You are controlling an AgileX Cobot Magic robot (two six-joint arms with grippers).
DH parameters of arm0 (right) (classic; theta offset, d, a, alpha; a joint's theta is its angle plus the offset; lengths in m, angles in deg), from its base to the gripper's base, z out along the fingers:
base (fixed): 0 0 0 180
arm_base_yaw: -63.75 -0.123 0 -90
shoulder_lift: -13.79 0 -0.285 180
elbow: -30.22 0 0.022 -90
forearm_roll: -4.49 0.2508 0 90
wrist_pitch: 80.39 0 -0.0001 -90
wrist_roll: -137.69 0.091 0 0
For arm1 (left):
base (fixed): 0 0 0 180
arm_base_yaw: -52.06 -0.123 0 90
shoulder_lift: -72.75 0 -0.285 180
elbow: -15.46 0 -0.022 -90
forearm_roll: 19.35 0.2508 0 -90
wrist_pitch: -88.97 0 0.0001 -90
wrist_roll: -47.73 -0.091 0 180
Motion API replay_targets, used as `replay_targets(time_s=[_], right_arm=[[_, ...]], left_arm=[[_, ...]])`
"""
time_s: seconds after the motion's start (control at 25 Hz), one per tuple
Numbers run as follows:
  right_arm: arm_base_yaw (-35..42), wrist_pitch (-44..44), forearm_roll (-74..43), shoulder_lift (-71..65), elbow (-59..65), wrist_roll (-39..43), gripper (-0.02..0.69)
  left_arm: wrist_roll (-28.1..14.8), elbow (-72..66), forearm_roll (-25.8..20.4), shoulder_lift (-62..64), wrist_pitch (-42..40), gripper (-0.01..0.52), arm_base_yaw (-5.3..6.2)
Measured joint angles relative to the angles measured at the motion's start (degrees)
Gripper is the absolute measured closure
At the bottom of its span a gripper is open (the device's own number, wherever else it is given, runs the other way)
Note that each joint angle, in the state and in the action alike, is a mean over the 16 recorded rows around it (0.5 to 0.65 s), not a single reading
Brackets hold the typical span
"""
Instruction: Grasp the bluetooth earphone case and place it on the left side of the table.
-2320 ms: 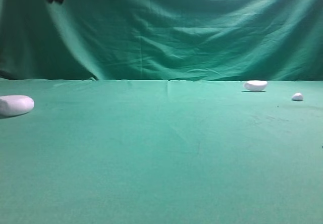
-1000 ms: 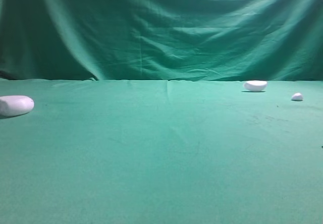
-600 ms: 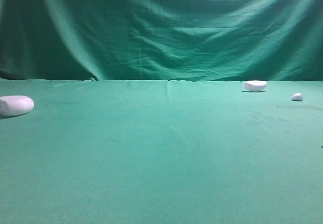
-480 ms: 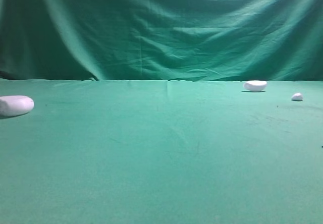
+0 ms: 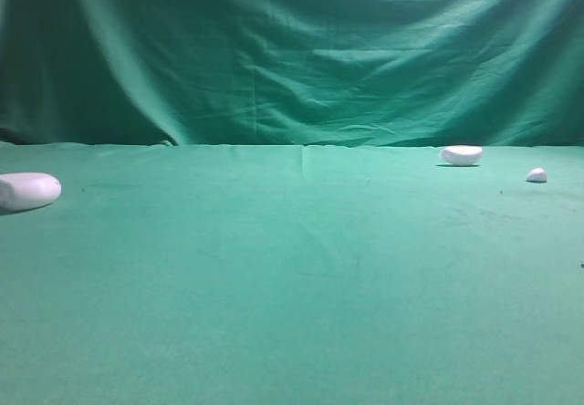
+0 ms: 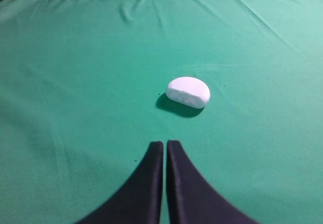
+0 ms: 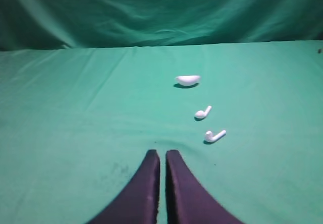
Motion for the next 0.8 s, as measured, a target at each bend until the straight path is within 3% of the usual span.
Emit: replay_targets(time_s=[0.32, 0.8], right_arm=[[8.97, -4.00, 0.18, 7.88, 10.57, 0.21, 0.665], [10.92, -3.69, 0.55, 9.02, 13.05, 0.31, 0.665]], left_arm=[[0.00, 0.00, 0.00, 0.00, 0.00, 0.514, 0.00], [0.00, 0.00, 0.00, 0.00, 0.00, 0.514, 0.00]])
